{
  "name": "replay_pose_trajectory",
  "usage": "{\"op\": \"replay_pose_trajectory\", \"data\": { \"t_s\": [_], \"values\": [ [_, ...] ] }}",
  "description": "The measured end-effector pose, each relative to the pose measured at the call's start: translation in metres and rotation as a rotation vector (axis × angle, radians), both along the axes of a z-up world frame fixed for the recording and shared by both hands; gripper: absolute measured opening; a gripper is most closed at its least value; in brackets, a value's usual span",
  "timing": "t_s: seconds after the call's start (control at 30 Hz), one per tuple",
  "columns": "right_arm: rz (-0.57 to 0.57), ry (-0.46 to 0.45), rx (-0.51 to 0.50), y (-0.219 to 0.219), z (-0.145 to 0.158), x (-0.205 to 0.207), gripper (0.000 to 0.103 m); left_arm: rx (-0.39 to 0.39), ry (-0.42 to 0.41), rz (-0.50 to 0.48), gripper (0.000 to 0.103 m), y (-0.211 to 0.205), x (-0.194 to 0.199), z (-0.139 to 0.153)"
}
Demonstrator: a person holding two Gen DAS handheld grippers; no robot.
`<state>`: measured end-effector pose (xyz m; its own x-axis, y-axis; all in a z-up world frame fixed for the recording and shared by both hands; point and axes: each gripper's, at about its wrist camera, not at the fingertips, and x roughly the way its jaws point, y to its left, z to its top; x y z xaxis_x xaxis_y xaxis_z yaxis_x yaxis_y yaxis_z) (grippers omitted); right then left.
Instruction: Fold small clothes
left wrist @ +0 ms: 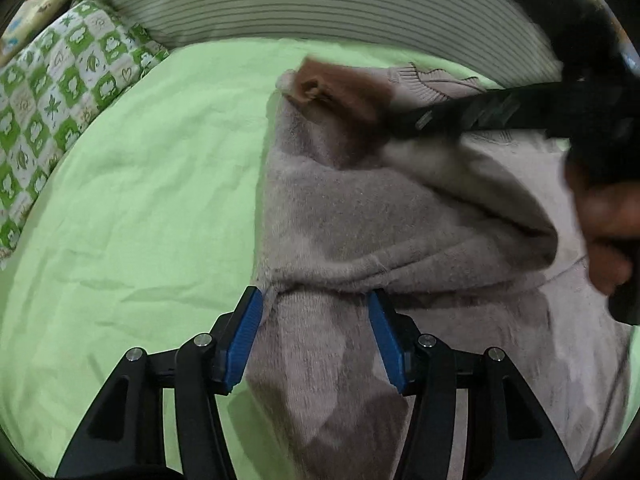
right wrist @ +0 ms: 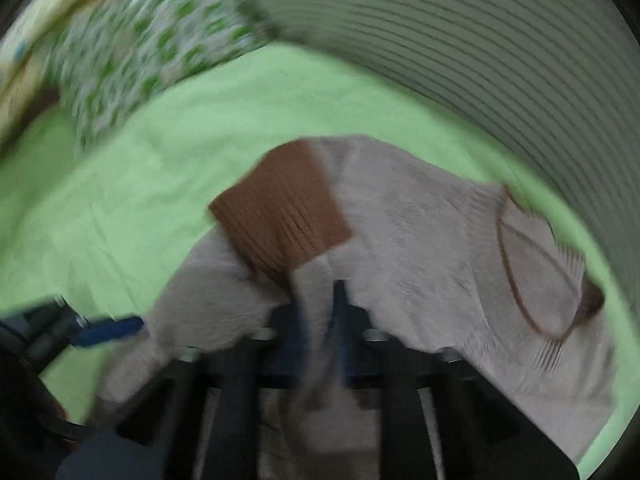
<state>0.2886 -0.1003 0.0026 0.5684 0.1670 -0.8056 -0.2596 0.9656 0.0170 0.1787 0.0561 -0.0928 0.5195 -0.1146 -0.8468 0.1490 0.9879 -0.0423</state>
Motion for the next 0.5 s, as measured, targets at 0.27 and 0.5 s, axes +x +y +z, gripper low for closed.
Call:
{"op": "replay_pose_trajectory", "data": {
  "t_s": [0.27, 0.5],
  "values": [
    [-0.351, -0.405, 0.601, -0.170, 0.082, -0.110, 0.009, 0.061, 0.044, 0.174, 0.057, 0.005, 0.018, -0.009],
    [-0.670, -0.305, 0.715, -0.284, -0.016, -0.217, 0.013, 0.049, 0.026, 0.252, 0.057, 0.011, 0.007, -0.011]
  ]
}}
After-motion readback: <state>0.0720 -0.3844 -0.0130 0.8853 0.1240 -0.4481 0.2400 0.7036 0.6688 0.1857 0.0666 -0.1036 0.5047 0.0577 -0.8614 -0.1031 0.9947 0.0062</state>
